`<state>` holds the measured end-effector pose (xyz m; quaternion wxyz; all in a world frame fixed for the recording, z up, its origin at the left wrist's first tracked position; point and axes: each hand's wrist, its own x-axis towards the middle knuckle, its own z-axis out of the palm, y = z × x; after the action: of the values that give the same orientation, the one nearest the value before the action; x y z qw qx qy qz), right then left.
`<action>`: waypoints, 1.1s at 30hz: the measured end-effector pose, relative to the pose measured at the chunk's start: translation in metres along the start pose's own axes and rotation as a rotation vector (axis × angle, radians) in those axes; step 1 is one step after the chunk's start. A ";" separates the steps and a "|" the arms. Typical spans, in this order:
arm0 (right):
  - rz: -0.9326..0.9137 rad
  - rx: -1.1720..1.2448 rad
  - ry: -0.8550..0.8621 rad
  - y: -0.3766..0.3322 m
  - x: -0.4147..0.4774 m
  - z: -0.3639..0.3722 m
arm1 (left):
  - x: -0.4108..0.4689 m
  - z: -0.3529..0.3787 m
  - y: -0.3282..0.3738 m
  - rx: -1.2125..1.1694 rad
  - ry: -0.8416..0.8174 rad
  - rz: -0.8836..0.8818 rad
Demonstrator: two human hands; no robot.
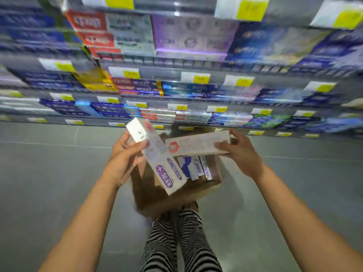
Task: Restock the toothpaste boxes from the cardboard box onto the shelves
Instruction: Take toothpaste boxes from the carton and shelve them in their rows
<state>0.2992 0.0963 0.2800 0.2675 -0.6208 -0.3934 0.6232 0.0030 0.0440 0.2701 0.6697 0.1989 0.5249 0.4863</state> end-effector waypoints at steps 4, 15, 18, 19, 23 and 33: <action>-0.168 0.090 0.039 -0.116 -0.066 -0.012 | -0.045 0.047 0.100 -0.008 -0.070 0.083; -0.621 0.199 0.194 -0.345 -0.218 -0.028 | -0.155 0.137 0.302 0.121 -0.376 0.369; -0.744 0.200 0.251 -0.377 -0.255 -0.033 | -0.178 0.157 0.338 0.095 -0.445 0.456; -0.781 0.202 0.270 -0.385 -0.266 -0.034 | -0.185 0.165 0.346 0.081 -0.468 0.478; -0.872 0.202 0.318 -0.408 -0.299 -0.041 | -0.216 0.196 0.364 0.014 -0.545 0.533; -1.211 -0.177 0.494 -0.428 -0.334 -0.079 | -0.226 0.272 0.382 -0.120 -0.509 0.441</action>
<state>0.3390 0.0685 0.8262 0.6010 -0.4342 -0.6499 0.1670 0.0828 0.0869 0.7828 0.6685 0.3828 0.2556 0.5841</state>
